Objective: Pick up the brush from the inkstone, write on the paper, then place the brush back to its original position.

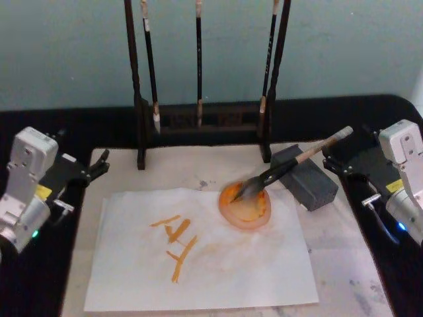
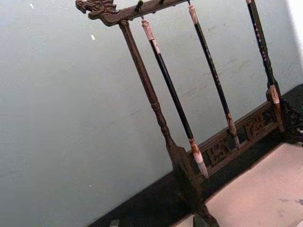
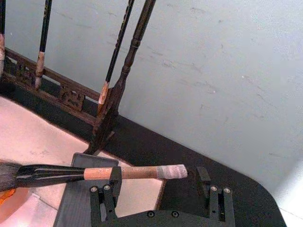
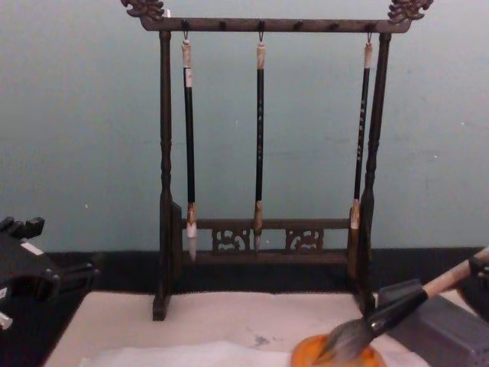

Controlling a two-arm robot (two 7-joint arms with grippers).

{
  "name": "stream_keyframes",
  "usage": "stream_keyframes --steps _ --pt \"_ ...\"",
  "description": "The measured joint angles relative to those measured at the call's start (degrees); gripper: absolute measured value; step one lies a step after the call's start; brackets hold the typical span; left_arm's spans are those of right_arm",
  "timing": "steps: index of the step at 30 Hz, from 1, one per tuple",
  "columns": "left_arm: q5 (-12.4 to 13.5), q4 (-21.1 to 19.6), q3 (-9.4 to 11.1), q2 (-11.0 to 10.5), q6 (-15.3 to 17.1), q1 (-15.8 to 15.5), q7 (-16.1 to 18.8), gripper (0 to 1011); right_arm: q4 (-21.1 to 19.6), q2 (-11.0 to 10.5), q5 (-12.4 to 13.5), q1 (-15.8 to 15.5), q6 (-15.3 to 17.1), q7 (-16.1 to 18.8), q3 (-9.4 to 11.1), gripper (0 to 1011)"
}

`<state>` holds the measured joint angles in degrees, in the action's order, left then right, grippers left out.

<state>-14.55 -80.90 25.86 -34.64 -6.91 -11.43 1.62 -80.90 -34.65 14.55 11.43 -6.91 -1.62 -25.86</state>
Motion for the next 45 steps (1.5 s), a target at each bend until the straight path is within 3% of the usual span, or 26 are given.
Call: stream_keyframes --steps 29,37,39,41,42,45 --pt "0.00 0.00 0.00 0.00 0.00 0.00 0.00 1010 -0.10 0.21 0.37 -0.18 0.04 0.76 0.39 1000" --pt "0.00 0.00 0.00 0.00 0.00 0.00 0.00 1010 -1.55 1.31 6.86 -1.68 1.12 5.82 3.49 1000" --pt "0.00 0.00 0.00 0.00 0.00 0.00 0.00 1010 -2.50 1.89 10.95 -2.47 2.80 8.16 5.22 1000" --pt "0.00 0.00 0.00 0.00 0.00 0.00 0.00 1010 -2.72 2.07 12.03 -2.68 3.31 8.69 5.73 1000" --pt "0.00 0.00 0.00 0.00 0.00 0.00 0.00 1010 -3.39 2.74 15.34 -3.26 5.23 10.04 7.23 1000" --pt "0.00 0.00 0.00 0.00 0.00 0.00 0.00 1010 -4.01 3.44 18.76 -3.84 7.16 11.29 8.79 1000"
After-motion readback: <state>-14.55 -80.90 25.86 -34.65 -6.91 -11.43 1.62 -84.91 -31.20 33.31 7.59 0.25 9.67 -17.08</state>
